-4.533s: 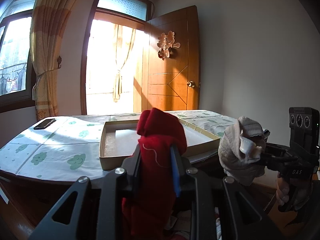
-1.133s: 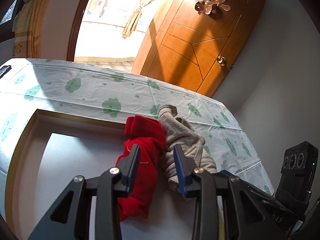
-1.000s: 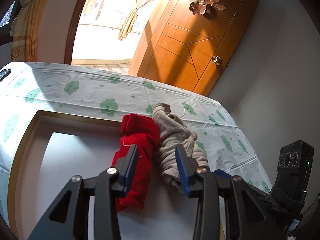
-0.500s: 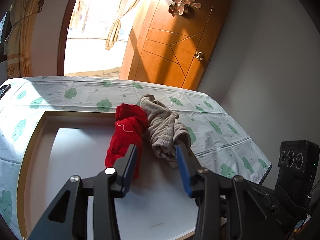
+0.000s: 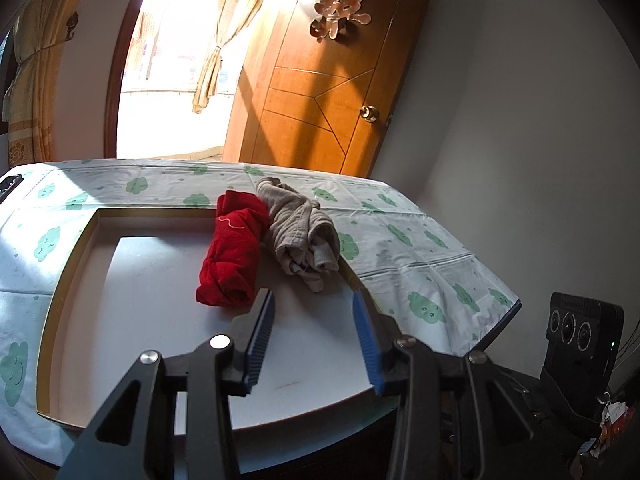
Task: Take underwear out of drawer
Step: 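Open the right tool to drop beige underwear while the left tool releases red garment, then lower both open tools back down into the clothes drawer, then grasp dark red sock with the right tool while the left tool grasps red garment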
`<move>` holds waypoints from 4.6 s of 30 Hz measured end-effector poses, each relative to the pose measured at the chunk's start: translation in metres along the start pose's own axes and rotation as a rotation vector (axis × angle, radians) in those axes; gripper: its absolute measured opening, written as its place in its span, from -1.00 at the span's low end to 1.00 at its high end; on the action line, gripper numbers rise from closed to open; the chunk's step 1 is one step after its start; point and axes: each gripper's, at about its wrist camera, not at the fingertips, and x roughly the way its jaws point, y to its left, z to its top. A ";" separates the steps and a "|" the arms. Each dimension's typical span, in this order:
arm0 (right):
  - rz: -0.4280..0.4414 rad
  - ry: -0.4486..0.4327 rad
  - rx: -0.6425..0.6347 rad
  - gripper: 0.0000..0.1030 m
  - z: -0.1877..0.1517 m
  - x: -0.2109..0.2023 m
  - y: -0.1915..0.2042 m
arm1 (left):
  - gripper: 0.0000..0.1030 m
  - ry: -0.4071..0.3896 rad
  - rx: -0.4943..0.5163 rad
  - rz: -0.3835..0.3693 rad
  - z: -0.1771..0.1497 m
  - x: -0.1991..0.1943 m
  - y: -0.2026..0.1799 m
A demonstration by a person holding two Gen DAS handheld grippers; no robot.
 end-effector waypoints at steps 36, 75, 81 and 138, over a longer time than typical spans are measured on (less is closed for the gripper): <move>-0.082 0.041 -0.183 0.61 -0.097 0.004 0.034 | -0.06 0.220 0.090 0.096 -0.133 -0.074 0.047; -0.101 0.045 -0.198 0.63 -0.114 -0.007 0.029 | 0.09 0.860 0.206 -0.065 -0.204 -0.013 0.059; -0.098 0.043 -0.192 0.63 -0.113 -0.007 0.028 | 0.16 0.907 0.262 -0.073 -0.210 0.001 0.052; -0.303 0.427 -0.379 0.16 -0.134 0.025 0.001 | -0.74 0.283 0.061 -0.017 -0.157 -0.047 0.062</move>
